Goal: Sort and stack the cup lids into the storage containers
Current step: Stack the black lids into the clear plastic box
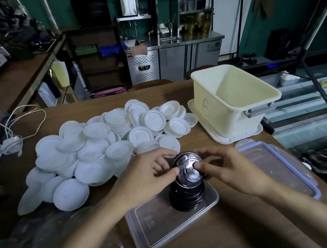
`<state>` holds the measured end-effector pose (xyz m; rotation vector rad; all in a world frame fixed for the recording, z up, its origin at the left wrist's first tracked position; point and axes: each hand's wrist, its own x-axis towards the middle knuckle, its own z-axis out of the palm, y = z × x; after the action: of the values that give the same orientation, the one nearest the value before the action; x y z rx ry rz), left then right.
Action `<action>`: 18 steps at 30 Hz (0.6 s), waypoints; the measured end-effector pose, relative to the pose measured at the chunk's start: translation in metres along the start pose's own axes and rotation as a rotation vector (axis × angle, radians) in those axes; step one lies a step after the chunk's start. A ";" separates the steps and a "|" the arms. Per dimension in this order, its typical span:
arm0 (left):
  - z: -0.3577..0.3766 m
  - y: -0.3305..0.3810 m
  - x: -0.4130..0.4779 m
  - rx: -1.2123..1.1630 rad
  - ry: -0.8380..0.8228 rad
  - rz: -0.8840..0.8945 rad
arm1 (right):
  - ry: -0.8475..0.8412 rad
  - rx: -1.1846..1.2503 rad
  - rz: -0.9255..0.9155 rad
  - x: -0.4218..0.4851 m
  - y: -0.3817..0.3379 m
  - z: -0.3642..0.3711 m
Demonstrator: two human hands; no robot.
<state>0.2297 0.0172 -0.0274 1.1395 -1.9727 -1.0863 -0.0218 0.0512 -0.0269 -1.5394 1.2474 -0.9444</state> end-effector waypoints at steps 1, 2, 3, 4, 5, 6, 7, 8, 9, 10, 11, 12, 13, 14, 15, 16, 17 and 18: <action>0.003 -0.001 -0.003 0.012 -0.019 -0.018 | 0.025 -0.072 0.003 -0.002 0.005 0.002; 0.005 -0.003 -0.005 0.031 -0.035 -0.032 | 0.050 -0.164 -0.009 -0.003 0.008 0.003; 0.008 -0.005 -0.007 0.050 -0.046 -0.045 | 0.063 -0.256 -0.033 -0.005 0.010 0.003; 0.010 -0.006 -0.007 0.069 -0.051 -0.057 | 0.067 -0.340 -0.059 -0.006 0.012 0.003; 0.012 -0.006 -0.008 0.083 -0.053 -0.072 | 0.061 -0.402 -0.078 -0.008 0.011 0.004; 0.013 -0.006 -0.008 0.092 -0.056 -0.084 | 0.051 -0.447 -0.087 -0.009 0.011 0.003; 0.014 -0.007 -0.008 0.100 -0.062 -0.093 | 0.039 -0.475 -0.094 -0.010 0.011 0.003; 0.015 -0.007 -0.008 0.109 -0.069 -0.099 | 0.030 -0.497 -0.097 -0.011 0.011 0.003; 0.016 -0.007 -0.008 0.119 -0.074 -0.103 | 0.024 -0.512 -0.097 -0.011 0.012 0.003; 0.017 -0.007 -0.008 0.127 -0.073 -0.106 | 0.025 -0.525 -0.097 -0.012 0.013 0.003; 0.017 -0.008 -0.007 0.137 -0.066 -0.107 | 0.025 -0.534 -0.101 -0.012 0.013 0.003; 0.017 -0.008 -0.007 0.156 -0.056 -0.107 | 0.021 -0.540 -0.107 -0.012 0.012 0.003; 0.017 -0.008 -0.007 0.175 -0.049 -0.106 | 0.007 -0.545 -0.112 -0.012 0.011 0.003; 0.017 -0.008 -0.008 0.187 -0.044 -0.103 | -0.019 -0.549 -0.114 -0.013 0.010 0.002; 0.017 -0.008 -0.009 0.191 -0.041 -0.101 | -0.054 -0.558 -0.114 -0.013 0.009 0.001; 0.017 -0.009 -0.010 0.191 -0.038 -0.096 | -0.091 -0.574 -0.112 -0.014 0.008 -0.001; 0.018 -0.010 -0.011 0.192 -0.037 -0.088 | -0.123 -0.598 -0.111 -0.015 0.007 -0.001; 0.018 -0.011 -0.012 0.193 -0.037 -0.076 | -0.144 -0.622 -0.114 -0.016 0.007 -0.002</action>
<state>0.2247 0.0307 -0.0463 1.3137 -2.1146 -0.9773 -0.0287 0.0657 -0.0331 -2.1349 1.4363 -0.5153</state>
